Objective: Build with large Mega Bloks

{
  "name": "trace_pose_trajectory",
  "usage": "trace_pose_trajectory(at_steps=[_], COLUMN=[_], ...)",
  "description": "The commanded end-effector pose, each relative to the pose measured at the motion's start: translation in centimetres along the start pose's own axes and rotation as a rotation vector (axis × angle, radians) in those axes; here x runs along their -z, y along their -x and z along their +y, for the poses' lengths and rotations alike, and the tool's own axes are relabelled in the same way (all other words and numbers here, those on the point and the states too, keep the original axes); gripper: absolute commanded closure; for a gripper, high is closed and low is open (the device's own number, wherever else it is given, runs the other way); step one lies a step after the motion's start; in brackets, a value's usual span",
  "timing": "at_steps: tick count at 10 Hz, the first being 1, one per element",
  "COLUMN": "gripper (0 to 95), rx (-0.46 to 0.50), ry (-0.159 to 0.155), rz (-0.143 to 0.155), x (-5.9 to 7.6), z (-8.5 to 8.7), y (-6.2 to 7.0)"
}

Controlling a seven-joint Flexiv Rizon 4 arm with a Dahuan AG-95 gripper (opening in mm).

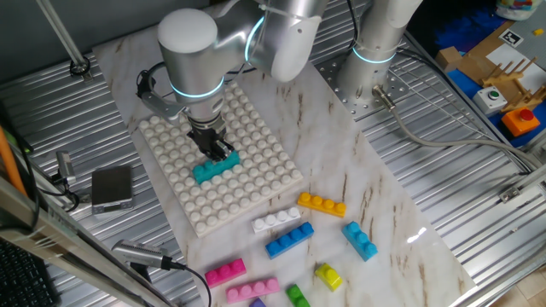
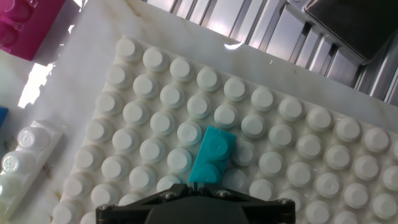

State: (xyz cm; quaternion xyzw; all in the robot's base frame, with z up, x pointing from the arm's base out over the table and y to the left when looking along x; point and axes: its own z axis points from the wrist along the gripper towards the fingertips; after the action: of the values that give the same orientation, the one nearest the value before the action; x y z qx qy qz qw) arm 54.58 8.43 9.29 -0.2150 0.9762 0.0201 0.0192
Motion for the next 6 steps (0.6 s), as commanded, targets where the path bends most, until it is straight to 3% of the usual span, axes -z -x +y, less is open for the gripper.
trace_pose_trajectory(at_steps=[1, 6], gripper=[95.0, 95.0], rx=[0.0, 0.006], ry=[0.002, -0.003], rz=[0.0, 0.002], x=[0.0, -1.1], z=[-0.2, -0.3], y=[0.2, 0.5])
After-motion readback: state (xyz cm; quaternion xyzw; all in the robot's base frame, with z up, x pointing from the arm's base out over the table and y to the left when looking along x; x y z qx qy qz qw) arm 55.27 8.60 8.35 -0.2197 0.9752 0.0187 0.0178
